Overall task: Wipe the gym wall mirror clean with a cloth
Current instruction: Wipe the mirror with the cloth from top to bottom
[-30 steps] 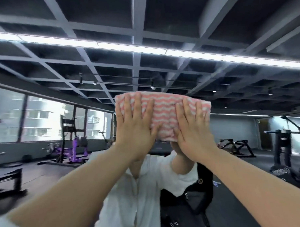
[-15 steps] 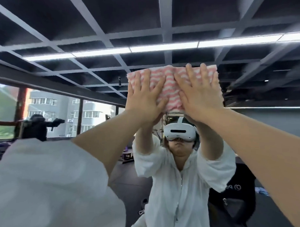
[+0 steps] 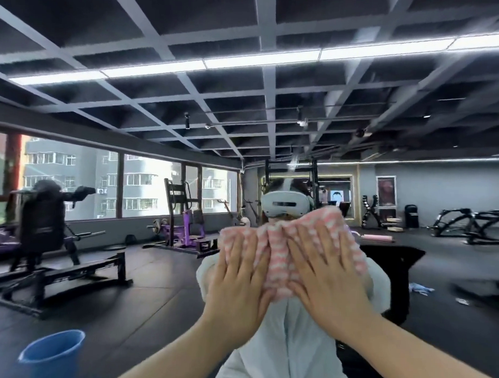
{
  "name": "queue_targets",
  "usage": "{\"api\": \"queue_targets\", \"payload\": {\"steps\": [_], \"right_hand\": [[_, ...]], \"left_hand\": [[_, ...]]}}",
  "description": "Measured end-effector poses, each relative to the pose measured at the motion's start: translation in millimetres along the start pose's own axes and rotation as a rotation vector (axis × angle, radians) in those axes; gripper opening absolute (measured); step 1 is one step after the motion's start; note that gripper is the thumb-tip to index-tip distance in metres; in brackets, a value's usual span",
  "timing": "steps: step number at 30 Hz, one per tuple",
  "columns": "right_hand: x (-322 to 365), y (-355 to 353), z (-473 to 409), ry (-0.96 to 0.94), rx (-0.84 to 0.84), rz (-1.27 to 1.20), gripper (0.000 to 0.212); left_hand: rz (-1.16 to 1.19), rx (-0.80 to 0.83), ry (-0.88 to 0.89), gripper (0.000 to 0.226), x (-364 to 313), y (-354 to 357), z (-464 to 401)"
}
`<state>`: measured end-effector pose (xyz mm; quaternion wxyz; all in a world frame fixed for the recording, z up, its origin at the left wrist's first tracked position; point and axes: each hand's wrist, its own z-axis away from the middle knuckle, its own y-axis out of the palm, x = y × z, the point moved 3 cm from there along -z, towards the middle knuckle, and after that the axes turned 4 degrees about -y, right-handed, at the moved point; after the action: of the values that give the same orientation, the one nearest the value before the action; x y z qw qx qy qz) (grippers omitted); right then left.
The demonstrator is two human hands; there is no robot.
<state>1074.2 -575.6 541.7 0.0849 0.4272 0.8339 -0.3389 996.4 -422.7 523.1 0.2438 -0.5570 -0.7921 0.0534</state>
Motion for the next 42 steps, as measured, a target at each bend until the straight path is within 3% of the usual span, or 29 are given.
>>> {"api": "queue_targets", "payload": {"steps": [4,8,12,14,18,21,25,29,32,37,42], "right_hand": [[-40,-42,-47,0.192,-0.088,0.032,0.067],[-72,-75,-108,0.371,-0.024,-0.029,0.060],[-21,-76,-135,0.243,-0.069,-0.094,0.061],[21,-56,-132,0.108,-0.093,-0.131,0.067],[57,-23,-99,-0.021,-0.250,-0.137,0.070],[35,-11,-54,0.002,-0.275,-0.064,0.070],[-16,-12,-28,0.139,-0.251,0.005,0.079],[-38,-52,-91,0.357,-0.215,-0.025,0.063],[-33,-72,-141,0.422,-0.151,-0.067,0.059],[9,-72,-158,0.253,-0.151,-0.120,0.055],[27,-39,-127,0.102,-0.284,-0.089,0.058]], "left_hand": [[0.036,0.010,-0.235,0.079,9,-30,-72],[-0.014,0.043,-0.436,0.071,32,-61,-141],[-0.015,0.031,-0.576,0.065,73,-70,-139],[-0.015,0.029,-0.566,0.062,86,-58,-114],[0.083,-0.165,-0.425,0.069,70,-37,-60],[0.068,-0.160,-0.285,0.081,31,-26,-44],[0.078,-0.069,-0.127,0.061,-10,-17,-66],[0.036,-0.142,-0.224,0.063,8,-38,-118],[0.025,-0.035,-0.382,0.059,42,-56,-148],[0.113,-0.089,-0.531,0.068,65,-50,-123],[0.122,-0.204,-0.469,0.061,52,-24,-80]]}}
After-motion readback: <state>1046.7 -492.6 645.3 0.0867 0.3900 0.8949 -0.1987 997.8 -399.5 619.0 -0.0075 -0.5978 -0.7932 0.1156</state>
